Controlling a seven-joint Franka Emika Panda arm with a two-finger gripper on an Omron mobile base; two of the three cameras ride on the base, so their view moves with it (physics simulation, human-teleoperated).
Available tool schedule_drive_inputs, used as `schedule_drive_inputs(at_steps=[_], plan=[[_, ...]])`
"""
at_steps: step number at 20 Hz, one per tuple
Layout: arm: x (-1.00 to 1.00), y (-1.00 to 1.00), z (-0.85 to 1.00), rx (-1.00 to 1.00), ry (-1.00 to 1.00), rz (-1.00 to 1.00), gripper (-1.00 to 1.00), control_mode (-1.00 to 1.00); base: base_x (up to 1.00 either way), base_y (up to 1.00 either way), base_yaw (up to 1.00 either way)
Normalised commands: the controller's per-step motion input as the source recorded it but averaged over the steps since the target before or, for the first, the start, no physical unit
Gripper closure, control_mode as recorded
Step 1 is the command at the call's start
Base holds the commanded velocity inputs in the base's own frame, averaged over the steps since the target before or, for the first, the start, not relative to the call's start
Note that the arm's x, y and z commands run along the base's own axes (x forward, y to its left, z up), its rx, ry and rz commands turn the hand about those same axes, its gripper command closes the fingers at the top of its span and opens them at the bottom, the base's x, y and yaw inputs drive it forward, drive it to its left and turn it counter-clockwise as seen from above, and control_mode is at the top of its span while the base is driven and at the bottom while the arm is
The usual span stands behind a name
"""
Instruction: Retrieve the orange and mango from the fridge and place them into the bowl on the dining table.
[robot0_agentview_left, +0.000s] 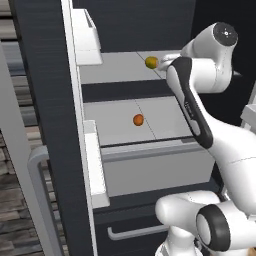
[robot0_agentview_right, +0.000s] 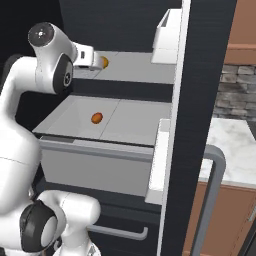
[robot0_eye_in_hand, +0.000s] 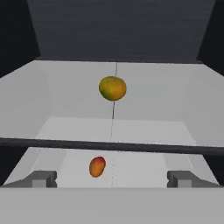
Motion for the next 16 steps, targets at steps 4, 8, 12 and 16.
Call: schedule_drive_inputs(at_steps=[4, 8, 12, 16], plan=[[0.51, 0.0, 0.0, 0.0, 0.0, 0.0, -1.0, -1.0, 0.0, 0.0, 0.0], [0.37, 0.0, 0.0, 0.0, 0.01, 0.0, -1.0, -1.0, 0.0, 0.0, 0.0], [0.28, 0.0, -0.03, 0.0, 0.04, 0.0, -1.0, -1.0, 0.0, 0.0, 0.0], [0.3, 0.0, -0.07, 0.0, 0.04, 0.0, -1.0, -1.0, 0.0, 0.0, 0.0]])
